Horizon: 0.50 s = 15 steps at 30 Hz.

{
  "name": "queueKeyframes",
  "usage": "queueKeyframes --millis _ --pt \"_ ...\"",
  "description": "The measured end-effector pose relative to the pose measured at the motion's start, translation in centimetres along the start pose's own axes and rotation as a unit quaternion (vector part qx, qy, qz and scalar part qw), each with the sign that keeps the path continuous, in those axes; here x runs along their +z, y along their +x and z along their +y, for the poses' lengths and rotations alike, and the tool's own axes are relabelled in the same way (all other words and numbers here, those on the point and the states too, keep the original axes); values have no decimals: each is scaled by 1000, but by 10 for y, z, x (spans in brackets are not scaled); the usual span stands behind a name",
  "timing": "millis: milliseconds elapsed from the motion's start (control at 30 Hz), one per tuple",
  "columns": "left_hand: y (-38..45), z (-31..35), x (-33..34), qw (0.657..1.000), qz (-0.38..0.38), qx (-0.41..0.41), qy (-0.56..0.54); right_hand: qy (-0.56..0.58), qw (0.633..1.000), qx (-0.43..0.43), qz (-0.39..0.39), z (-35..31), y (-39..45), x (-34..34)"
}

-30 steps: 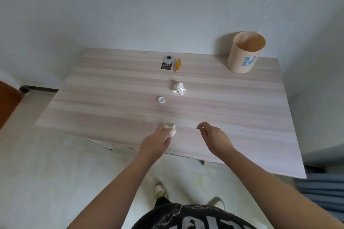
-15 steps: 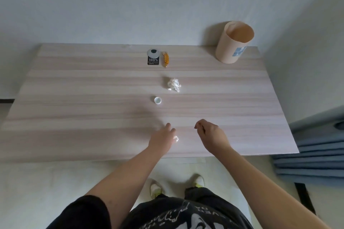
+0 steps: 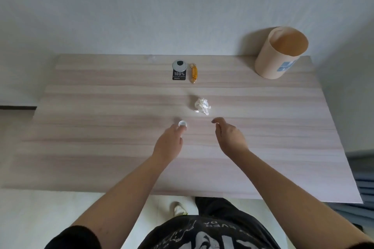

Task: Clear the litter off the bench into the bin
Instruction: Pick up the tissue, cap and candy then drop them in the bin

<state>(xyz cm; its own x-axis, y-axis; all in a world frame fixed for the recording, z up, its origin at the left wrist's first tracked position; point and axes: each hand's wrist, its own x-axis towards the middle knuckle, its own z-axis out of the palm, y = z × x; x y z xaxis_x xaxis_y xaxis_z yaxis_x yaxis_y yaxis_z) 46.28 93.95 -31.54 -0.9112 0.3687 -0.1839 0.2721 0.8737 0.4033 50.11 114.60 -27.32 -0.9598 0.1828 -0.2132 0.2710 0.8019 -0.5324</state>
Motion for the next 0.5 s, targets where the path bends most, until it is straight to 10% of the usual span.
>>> queueKeyframes --millis 500 --pt "71 4 8 987 -68 -73 128 -154 977 -58 -136 -9 140 39"
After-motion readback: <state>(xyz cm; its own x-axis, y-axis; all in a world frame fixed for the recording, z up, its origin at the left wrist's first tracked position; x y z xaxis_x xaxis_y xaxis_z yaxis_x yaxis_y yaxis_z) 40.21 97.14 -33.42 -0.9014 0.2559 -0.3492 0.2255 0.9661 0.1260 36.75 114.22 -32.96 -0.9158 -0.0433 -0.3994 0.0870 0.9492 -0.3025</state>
